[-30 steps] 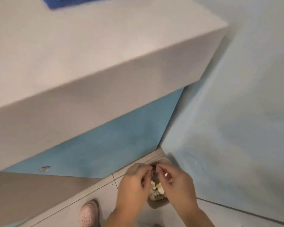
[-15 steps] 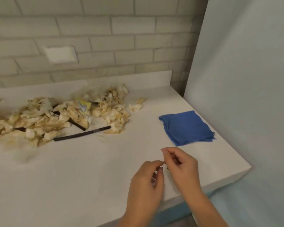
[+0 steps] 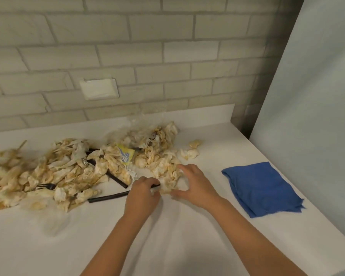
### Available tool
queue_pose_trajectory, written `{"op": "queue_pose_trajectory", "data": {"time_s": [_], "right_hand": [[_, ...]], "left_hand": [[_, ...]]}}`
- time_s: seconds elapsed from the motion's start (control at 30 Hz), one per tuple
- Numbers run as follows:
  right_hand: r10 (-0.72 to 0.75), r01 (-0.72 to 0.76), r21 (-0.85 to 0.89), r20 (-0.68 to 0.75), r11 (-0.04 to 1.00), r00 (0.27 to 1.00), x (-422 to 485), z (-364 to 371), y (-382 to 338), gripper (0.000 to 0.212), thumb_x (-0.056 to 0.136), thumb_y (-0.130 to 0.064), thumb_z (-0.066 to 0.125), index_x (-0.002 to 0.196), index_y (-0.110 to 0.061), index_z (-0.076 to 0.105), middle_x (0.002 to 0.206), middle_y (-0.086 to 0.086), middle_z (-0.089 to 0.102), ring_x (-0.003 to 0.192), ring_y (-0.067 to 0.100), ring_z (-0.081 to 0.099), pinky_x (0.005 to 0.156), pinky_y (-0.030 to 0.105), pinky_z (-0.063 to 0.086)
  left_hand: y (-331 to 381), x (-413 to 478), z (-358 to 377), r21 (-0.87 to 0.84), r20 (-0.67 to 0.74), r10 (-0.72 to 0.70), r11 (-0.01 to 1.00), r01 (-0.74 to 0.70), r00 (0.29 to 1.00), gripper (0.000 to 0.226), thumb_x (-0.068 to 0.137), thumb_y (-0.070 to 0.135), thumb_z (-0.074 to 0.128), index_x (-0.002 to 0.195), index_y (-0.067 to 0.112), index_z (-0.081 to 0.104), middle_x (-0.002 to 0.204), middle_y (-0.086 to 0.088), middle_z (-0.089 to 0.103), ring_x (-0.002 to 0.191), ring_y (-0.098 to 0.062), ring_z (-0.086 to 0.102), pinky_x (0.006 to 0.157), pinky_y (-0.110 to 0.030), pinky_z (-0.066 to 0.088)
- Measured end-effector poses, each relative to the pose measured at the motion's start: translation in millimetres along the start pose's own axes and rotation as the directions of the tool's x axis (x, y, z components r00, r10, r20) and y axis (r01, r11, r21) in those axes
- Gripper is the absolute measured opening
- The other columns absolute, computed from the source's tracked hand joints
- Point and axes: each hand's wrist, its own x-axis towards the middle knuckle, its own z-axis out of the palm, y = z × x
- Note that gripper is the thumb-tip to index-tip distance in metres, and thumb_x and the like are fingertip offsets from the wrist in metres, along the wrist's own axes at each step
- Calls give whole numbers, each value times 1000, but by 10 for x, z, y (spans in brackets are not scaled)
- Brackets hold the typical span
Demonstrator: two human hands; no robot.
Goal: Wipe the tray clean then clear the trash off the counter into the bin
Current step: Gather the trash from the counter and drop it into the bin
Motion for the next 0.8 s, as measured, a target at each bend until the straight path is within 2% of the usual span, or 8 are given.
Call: {"op": "queue_pose_trajectory", "data": {"time_s": [0.07, 0.13, 0.23, 0.37, 0.53, 0.6, 0.73, 0.8], "right_hand": [[-32, 57, -146, 167, 988, 986, 282, 72, 8, 109, 64, -56, 77, 149, -36, 12, 158, 0, 1, 145, 20, 1, 117, 37, 11], [-53, 122, -269, 249, 955, 967, 545, 156, 68, 113, 63, -63, 74, 149, -39, 5, 158, 0, -12, 145, 22, -14, 118, 45, -2], [-112, 185, -298, 247, 936, 963, 758, 239, 170, 86, 69, -67, 65, 143, -40, 30, 156, -1, 15, 144, 24, 5, 117, 44, 6], [-276, 284, -253, 69, 925, 959, 769, 255, 391, 46, 87, -50, 57, 123, -23, 58, 125, -4, 50, 121, 15, 36, 105, 28, 30], [-274, 280, -103, 67, 955, 959, 720, 72, 550, 34, 85, -44, 60, 111, -21, 63, 103, -9, 53, 97, 3, 40, 82, 14, 32], [-212, 213, -15, 55, 977, 976, 702, -64, 576, 32, 82, -42, 65, 108, -24, 63, 102, -13, 54, 94, 2, 46, 78, 11, 34], [-93, 91, 74, 23, 993, 995, 782, -439, 534, 26, 79, -40, 71, 101, -35, 59, 100, -22, 56, 93, 0, 53, 74, 8, 36], [-17, 16, 118, 7, 993, 1000, 889, -626, 527, 32, 76, -40, 74, 103, -39, 56, 103, -23, 58, 95, 2, 56, 79, 11, 41]], "left_hand": [[-38, 212, -14, 29, 28, -11, 1000, 11, 1000, 33, 81, 8, 62, 113, 17, 64, 110, -5, 56, 107, -24, 53, 82, -28, 45], [-39, 440, -31, 72, 52, -2, 997, -2, 999, 37, 83, 7, 58, 118, 18, 60, 116, -5, 53, 110, -22, 50, 82, -25, 43], [-41, 770, -19, 96, 57, -7, 995, 2, 998, 40, 85, 5, 56, 123, 15, 57, 123, -8, 49, 116, -24, 48, 88, -26, 42], [-64, 1071, 90, 245, 67, 28, 968, -44, 997, 44, 86, 19, 62, 129, 17, 53, 130, -10, 46, 118, -29, 45, 97, -33, 40], [-111, 1100, 286, 420, 160, 16, 904, -82, 987, 50, 85, 45, 60, 127, 18, 53, 129, -8, 43, 118, -30, 43, 93, -37, 42], [-167, 1093, 336, 421, 94, 53, 903, -88, 994, 44, 87, 41, 59, 124, 18, 55, 121, -5, 49, 113, -27, 47, 88, -34, 43], [-189, 1105, 344, 304, -19, 11, 953, -5, 1000, 69, 90, 18, 54, 148, 17, 16, 120, -4, 51, 109, -22, 50, 80, -27, 43], [-170, 1099, 352, 359, -11, -59, 931, 59, 998, 69, 90, 16, 51, 149, 15, 14, 120, -5, 49, 110, -22, 48, 81, -27, 42]]}}
